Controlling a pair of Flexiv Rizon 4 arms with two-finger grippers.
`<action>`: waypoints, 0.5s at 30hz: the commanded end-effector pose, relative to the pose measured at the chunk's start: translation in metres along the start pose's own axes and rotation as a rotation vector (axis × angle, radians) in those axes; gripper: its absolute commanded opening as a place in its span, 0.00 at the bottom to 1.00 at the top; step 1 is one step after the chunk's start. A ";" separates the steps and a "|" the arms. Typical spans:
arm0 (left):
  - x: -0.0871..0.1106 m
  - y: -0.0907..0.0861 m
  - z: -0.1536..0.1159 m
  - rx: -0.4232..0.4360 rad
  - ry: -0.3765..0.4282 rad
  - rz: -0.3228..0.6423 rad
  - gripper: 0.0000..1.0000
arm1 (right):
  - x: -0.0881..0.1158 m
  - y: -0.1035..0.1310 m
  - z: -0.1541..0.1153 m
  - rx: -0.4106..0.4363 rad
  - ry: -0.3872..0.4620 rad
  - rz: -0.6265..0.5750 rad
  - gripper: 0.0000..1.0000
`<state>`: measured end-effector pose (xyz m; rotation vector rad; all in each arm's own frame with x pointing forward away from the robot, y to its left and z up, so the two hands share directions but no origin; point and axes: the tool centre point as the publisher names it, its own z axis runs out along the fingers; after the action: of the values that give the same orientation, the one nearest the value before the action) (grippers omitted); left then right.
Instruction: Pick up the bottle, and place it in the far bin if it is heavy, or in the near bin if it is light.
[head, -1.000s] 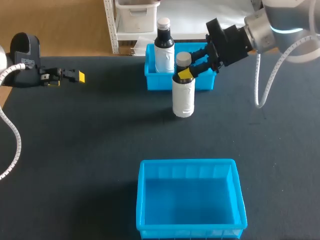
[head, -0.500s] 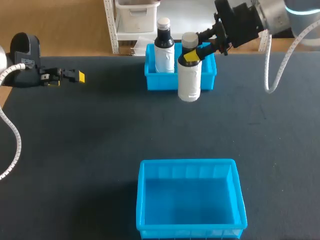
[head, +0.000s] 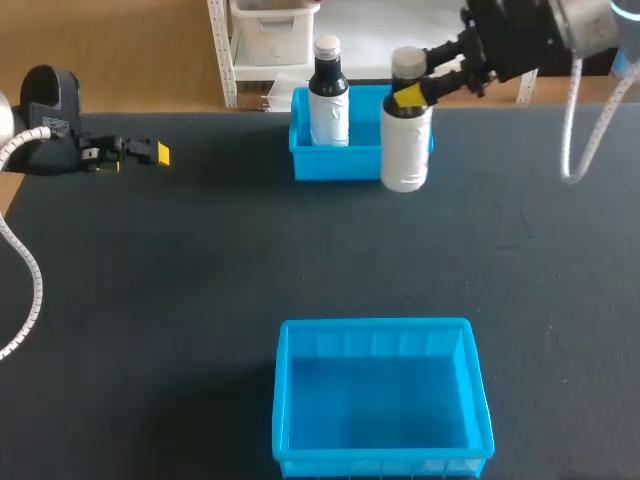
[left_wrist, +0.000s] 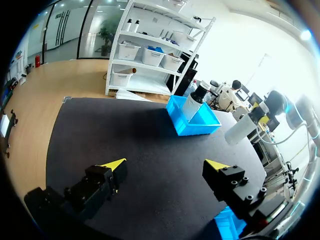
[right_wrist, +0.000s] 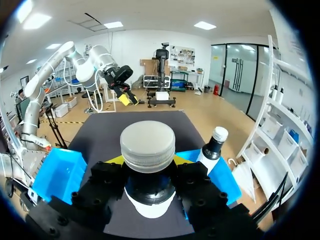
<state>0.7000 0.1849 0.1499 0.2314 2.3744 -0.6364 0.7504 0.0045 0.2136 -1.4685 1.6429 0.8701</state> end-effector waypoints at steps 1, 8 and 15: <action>0.000 0.000 0.000 0.000 0.000 0.000 1.00 | 0.006 0.012 -0.024 0.065 0.003 0.009 0.00; 0.000 0.000 0.000 0.000 0.000 0.000 1.00 | 0.015 0.019 -0.054 0.125 0.023 0.029 0.00; 0.000 0.000 0.000 0.000 0.000 0.000 1.00 | 0.026 0.031 -0.081 0.174 0.044 0.051 0.00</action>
<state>0.7000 0.1849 0.1499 0.2314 2.3744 -0.6364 0.7268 -0.0638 0.2247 -1.3970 1.7312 0.7880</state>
